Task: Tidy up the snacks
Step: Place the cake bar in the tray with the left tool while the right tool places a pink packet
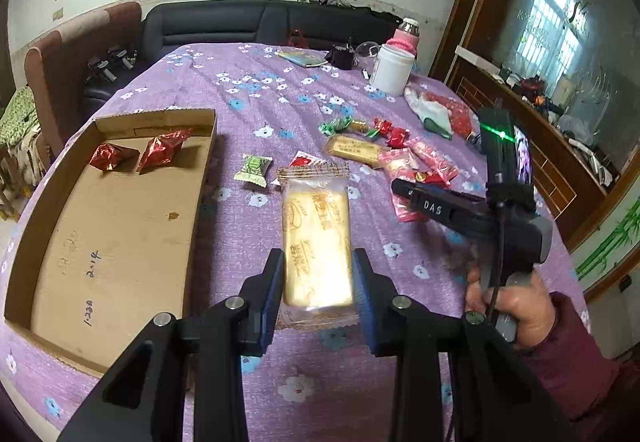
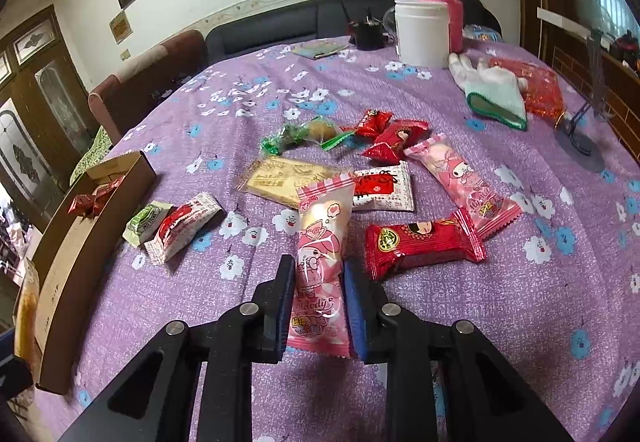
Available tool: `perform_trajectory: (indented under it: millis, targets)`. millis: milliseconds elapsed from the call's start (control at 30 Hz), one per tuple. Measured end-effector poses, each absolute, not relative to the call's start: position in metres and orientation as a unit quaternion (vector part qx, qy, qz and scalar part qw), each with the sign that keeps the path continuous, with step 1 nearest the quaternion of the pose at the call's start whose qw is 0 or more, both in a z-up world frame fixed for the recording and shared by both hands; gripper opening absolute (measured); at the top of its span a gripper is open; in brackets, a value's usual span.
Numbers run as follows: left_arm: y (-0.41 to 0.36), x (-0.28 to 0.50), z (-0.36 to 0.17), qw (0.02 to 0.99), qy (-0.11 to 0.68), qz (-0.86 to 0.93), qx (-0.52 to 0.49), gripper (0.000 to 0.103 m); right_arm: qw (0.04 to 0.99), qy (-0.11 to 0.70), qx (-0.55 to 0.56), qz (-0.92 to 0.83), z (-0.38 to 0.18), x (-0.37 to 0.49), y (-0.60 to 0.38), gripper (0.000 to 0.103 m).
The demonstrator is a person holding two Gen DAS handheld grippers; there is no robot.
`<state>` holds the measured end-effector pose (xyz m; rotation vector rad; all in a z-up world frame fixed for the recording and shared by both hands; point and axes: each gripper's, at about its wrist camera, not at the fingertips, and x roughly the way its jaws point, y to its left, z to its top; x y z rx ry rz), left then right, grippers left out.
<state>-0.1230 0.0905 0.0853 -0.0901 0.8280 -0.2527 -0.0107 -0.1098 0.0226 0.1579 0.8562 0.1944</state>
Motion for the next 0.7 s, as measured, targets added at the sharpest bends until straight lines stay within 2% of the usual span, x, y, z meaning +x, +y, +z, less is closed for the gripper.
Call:
perform_trajectory:
  millis: [300, 467, 700]
  targets:
    - [0.124, -0.140, 0.112, 0.921, 0.363, -0.117, -0.078, 0.033, 0.910, 0.396, 0.079, 0.100, 0.031, -0.016, -0.107, 0.023]
    - [0.164, -0.136, 0.120, 0.921, 0.342, -0.125, -0.140, 0.033, 0.931, 0.352, 0.034, 0.085, 0.050, -0.037, -0.092, 0.015]
    - [0.202, -0.134, 0.115, 0.919, 0.328, -0.129, -0.177, 0.033, 0.916, 0.381, 0.075, 0.104, 0.052, -0.057, -0.096, 0.014]
